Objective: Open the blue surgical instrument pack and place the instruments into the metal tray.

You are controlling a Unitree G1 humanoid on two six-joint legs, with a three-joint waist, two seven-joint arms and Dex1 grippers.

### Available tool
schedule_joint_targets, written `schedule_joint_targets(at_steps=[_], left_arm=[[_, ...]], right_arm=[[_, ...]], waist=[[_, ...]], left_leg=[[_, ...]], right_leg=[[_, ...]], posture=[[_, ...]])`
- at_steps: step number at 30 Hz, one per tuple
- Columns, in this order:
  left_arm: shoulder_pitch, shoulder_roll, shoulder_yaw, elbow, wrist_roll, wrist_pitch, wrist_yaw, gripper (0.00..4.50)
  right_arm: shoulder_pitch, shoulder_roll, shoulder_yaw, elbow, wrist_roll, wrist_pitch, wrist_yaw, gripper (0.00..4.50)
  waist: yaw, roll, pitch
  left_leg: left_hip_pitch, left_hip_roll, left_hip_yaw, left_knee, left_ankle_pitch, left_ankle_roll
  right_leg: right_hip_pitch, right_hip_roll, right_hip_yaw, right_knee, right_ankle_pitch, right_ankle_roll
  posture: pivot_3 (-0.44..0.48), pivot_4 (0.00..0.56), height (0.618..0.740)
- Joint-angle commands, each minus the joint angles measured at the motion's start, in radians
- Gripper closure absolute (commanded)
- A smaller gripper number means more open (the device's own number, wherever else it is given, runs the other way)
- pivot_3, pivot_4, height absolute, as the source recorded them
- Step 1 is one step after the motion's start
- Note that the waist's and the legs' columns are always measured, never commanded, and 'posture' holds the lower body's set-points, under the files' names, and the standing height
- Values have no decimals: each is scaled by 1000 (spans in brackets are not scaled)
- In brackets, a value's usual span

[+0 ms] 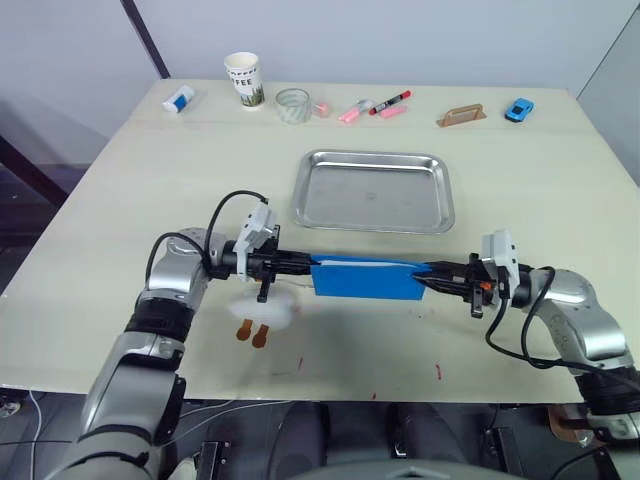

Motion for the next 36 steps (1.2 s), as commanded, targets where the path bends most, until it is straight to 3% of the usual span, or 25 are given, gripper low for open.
schedule_joint_targets(at_steps=[1,4,12,16,17,18,21,24,25,31,36], left_arm=[[-20,-3,20,19,1,-34,-45,4500],[-18,-6,17,27,2,-44,-45,4500],[-11,-3,14,41,12,-63,-45,4500],[-8,-2,15,45,18,-67,-45,4500],[-8,-3,15,44,18,-66,-45,4500],[-7,-4,16,44,18,-66,-45,4500],[-6,-4,12,38,14,-56,-45,4500],[-7,-5,12,40,16,-53,-45,4500],[-6,-7,14,41,19,-54,-45,4500],[9,-19,24,39,37,-61,-32,4500],[9,-63,7,74,105,-71,56,4500]], right_arm=[[13,-29,-49,-76,51,41,6,1446],[25,-33,-79,-102,61,45,-16,119],[61,-60,-189,-236,201,179,-96,32],[52,-18,-155,-292,267,254,-150,32],[57,-15,-135,-294,255,259,-149,654],[60,-15,-123,-294,244,260,-144,937],[71,-7,-84,-297,225,283,-161,2345],[90,-5,-34,-297,187,280,-160,4102],[99,-7,-18,-295,169,271,-157,4361],[162,-11,43,-270,80,225,-146,4441],[219,2,85,-204,-1,172,-146,4441]], waist=[[-1,0,0],[-2,0,0],[-2,0,0],[-3,0,0],[-3,0,0],[-3,0,0],[-3,0,0],[-3,0,0],[-3,0,0],[-3,0,0],[1,-1,-1]], left_leg=[[0,0,0,0,0,0],[0,0,0,0,0,0],[0,0,0,0,0,0],[0,0,-1,0,0,0],[0,0,0,0,0,0],[0,0,0,0,0,0],[0,0,0,0,0,0],[0,0,-1,0,0,0],[0,0,-1,0,0,0],[0,0,0,0,0,0],[0,0,-1,0,0,0]], right_leg=[[0,0,0,0,0,0],[0,0,0,0,0,0],[0,0,0,0,0,0],[0,0,0,0,0,0],[0,0,0,0,0,0],[0,0,0,0,0,0],[0,0,0,0,0,0],[0,0,0,0,0,0],[0,0,0,0,0,0],[0,0,0,0,0,0],[1,0,-1,0,0,0]], posture=[[0,150,718],[0,150,718],[0,150,718],[0,150,718],[0,150,718],[0,150,718],[0,150,718],[0,150,718],[0,150,718],[0,150,718],[0,150,718]])
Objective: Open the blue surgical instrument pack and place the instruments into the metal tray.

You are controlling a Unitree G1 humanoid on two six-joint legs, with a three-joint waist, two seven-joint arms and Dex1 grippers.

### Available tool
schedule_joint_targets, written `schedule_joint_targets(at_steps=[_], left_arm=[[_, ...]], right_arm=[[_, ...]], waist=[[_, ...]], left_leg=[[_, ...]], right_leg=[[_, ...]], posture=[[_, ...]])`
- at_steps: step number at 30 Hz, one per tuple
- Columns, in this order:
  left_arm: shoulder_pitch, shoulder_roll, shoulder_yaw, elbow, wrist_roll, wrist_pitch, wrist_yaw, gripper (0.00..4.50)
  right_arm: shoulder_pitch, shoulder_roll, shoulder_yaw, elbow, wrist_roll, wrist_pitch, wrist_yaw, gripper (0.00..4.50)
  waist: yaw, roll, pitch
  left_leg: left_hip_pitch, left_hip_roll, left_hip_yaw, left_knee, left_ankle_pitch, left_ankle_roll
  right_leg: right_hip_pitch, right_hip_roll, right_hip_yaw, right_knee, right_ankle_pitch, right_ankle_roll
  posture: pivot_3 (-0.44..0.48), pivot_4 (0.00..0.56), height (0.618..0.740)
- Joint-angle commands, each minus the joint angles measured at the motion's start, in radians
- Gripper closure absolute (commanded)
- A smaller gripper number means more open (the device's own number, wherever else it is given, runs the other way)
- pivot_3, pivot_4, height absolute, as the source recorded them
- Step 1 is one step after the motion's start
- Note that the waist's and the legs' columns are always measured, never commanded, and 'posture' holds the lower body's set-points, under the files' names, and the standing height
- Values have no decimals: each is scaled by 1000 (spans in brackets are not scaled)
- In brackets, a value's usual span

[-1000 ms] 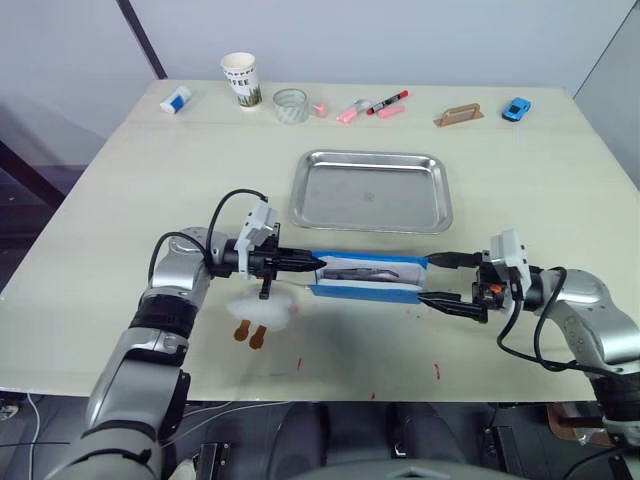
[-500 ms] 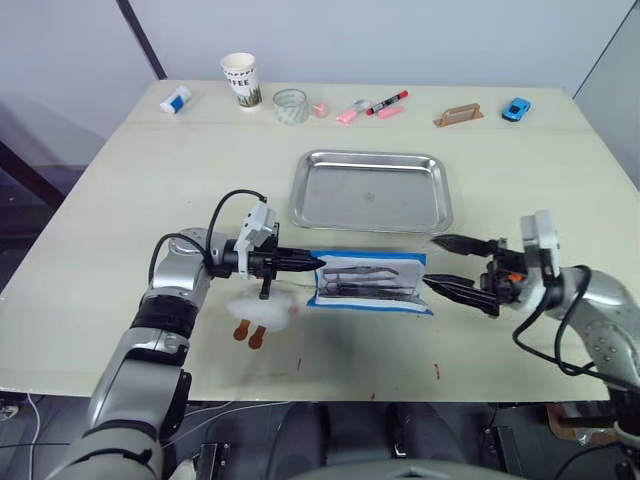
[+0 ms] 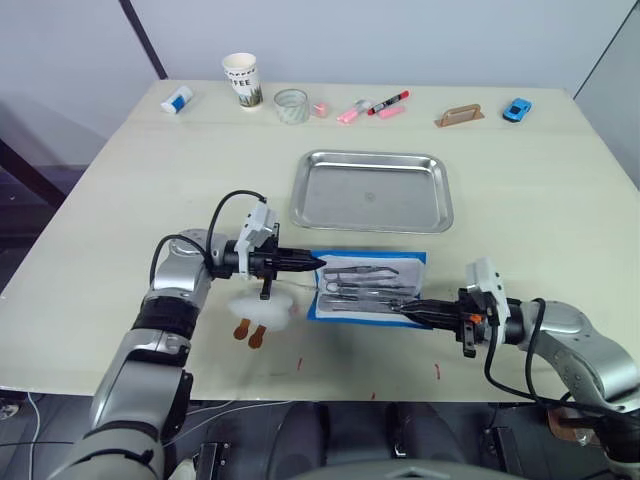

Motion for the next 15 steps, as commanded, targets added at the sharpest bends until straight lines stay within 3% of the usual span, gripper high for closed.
schedule_joint_targets(at_steps=[1,7,15], left_arm=[[9,-34,-31,47,94,-41,67,4500],[-11,-89,-41,133,188,-69,190,4500],[-16,-113,-50,163,269,-75,251,4500]], right_arm=[[24,-3,30,35,-60,-55,12,4441],[45,-20,68,100,-150,-129,29,4441],[52,-12,78,141,-197,-186,34,4441]], waist=[[2,0,0],[1,0,-1],[8,-1,-9]], left_leg=[[0,0,0,0,0,0],[1,0,0,1,0,0],[4,0,-1,1,0,0]], right_leg=[[0,0,0,0,0,0],[1,0,1,0,0,0],[4,0,-1,0,0,0]], posture=[[0,150,718],[0,150,718],[0,150,718]])
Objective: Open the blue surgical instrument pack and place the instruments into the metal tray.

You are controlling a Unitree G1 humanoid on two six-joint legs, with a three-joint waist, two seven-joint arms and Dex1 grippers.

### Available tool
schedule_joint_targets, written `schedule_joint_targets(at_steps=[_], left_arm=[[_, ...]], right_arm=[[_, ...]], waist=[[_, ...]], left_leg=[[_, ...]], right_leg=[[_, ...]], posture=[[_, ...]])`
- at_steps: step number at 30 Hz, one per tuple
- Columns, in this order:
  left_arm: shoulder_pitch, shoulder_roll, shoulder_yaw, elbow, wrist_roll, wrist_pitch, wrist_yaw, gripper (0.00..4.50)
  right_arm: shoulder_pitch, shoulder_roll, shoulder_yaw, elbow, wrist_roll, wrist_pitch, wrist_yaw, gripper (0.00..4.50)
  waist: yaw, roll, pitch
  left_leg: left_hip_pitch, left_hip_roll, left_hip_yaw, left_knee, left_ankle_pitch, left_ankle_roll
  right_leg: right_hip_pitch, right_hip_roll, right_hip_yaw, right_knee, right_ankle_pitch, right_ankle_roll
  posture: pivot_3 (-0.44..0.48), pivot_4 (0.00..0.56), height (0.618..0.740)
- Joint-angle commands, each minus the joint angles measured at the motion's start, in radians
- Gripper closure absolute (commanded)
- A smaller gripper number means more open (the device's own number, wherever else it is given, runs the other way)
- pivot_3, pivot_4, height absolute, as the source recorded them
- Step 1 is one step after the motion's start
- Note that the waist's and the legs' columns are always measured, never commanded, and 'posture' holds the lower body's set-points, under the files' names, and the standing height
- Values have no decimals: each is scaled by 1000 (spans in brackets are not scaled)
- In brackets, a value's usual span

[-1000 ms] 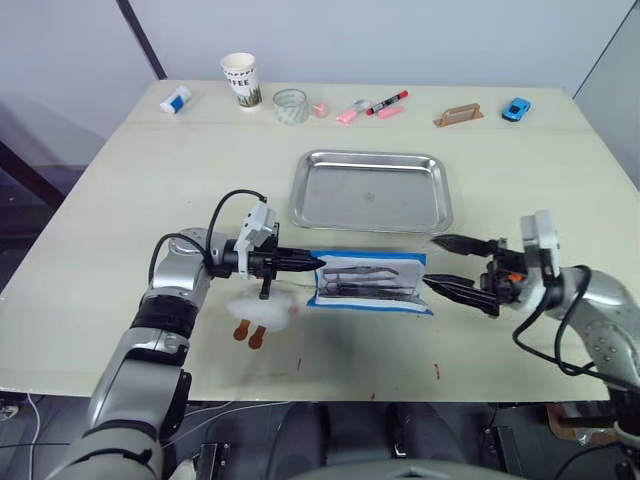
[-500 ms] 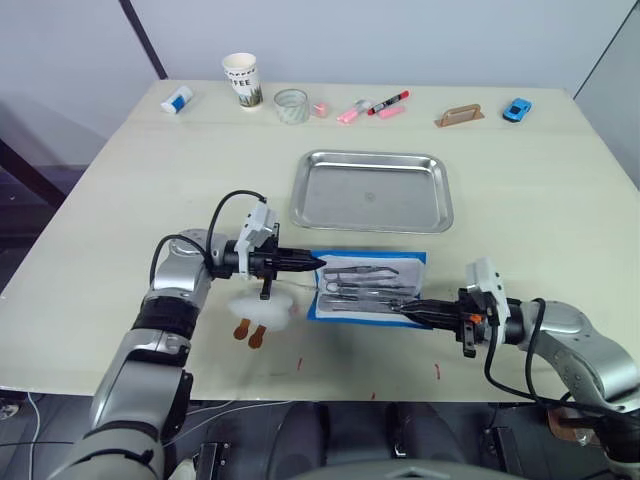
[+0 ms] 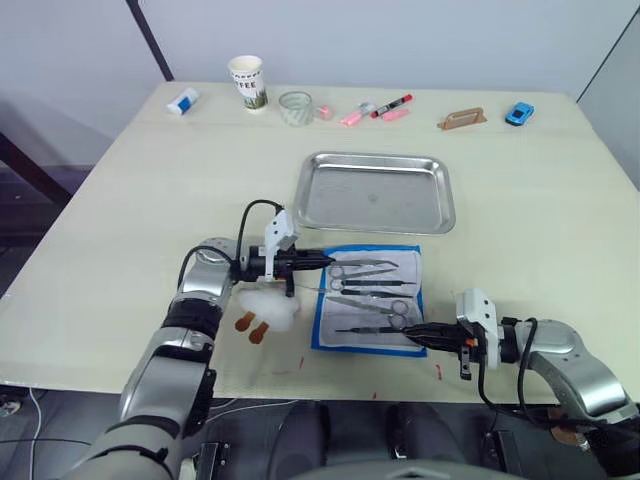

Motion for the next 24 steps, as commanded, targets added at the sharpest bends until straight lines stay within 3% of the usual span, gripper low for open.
schedule_joint_targets(at_steps=[1,9,10,12,17,24], left_arm=[[10,-15,-38,31,53,13,23,4500],[19,-18,9,-3,10,-10,-26,4500],[19,-19,13,-8,5,-5,-27,3874],[19,-19,18,-14,6,-13,-21,3158],[16,-14,14,-18,18,-59,-17,660],[8,1,42,-56,-11,-46,-23,660]], right_arm=[[18,-4,13,25,-25,5,-6,4441],[22,5,3,3,-6,13,-13,4441],[22,6,2,1,-4,15,-14,4500],[22,6,2,1,-5,16,-14,4500],[22,4,1,-1,-6,14,-16,4500],[21,0,-17,-16,6,23,-25,4500]], waist=[[3,0,-2],[13,0,-4],[13,0,-4],[13,0,-4],[13,0,-4],[13,-1,-4]], left_leg=[[0,0,0,0,0,0],[0,0,0,0,0,0],[0,0,0,0,0,0],[0,0,0,0,0,0],[0,0,0,0,0,0],[-1,0,0,0,0,0]], right_leg=[[0,0,0,0,0,0],[0,0,0,0,0,0],[0,0,0,0,0,0],[0,0,0,0,0,0],[0,0,0,0,0,0],[0,0,0,0,0,0]], posture=[[0,150,718],[0,150,718],[0,150,718],[0,150,718],[0,150,718],[0,150,718]])
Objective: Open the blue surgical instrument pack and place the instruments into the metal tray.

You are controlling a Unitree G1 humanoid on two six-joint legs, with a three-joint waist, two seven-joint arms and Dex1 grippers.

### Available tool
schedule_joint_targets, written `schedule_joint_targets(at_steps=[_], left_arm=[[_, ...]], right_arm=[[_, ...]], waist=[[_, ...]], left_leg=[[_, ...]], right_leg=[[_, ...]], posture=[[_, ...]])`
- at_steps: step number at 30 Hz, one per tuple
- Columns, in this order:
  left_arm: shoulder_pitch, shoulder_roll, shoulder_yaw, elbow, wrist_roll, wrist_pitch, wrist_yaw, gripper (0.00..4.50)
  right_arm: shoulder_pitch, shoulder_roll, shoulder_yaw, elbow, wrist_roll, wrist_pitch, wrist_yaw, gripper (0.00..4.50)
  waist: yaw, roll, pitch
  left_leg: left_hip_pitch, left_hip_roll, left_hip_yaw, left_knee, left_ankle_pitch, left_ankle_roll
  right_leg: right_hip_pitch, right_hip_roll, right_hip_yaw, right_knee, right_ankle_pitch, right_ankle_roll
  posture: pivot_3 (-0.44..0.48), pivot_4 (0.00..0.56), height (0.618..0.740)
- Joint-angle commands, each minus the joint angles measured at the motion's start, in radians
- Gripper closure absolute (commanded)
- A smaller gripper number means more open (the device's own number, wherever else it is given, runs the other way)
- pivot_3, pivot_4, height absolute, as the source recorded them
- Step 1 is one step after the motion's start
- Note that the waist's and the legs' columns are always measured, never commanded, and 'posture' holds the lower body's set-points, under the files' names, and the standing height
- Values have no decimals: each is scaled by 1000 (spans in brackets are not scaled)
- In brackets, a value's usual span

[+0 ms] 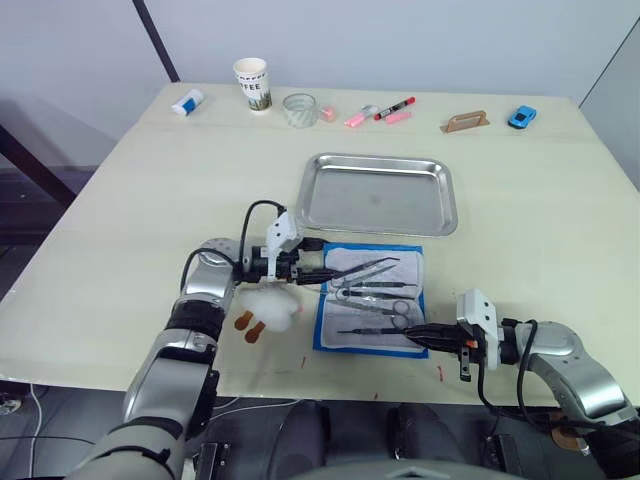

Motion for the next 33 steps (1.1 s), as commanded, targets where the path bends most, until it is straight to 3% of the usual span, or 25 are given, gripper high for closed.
schedule_joint_targets(at_steps=[1,12,22,26,32,33], left_arm=[[-2,13,13,-45,-15,0,-14,660],[6,20,70,-58,-33,6,57,660],[24,45,101,-110,-66,32,47,660],[55,65,126,-176,-117,69,7,600],[112,112,160,-262,-194,91,-73,600],[120,123,165,-272,-205,92,-91,600]], right_arm=[[12,-6,-16,-16,4,26,-16,4500],[24,-2,-23,-47,35,72,-36,4500],[33,0,-56,-96,117,120,-34,4500],[48,2,-92,-137,160,125,-35,3085],[83,-17,-159,-208,228,131,-22,33],[88,-20,-171,-219,237,131,-21,33]], waist=[[0,0,0],[0,0,0],[0,0,1],[-1,0,1],[0,0,1],[0,0,1]], left_leg=[[0,0,0,0,0,0],[0,0,0,0,0,0],[-1,0,0,0,0,0],[-1,0,0,0,0,0],[-1,0,0,0,0,0],[-1,0,0,0,0,0]], right_leg=[[0,0,0,0,0,0],[0,0,0,0,0,0],[-1,0,0,0,0,0],[-1,0,0,0,0,0],[-1,0,0,0,0,0],[-1,0,0,0,0,0]], posture=[[0,150,718],[0,150,718],[0,150,718],[0,150,718],[0,150,718],[0,150,718]])
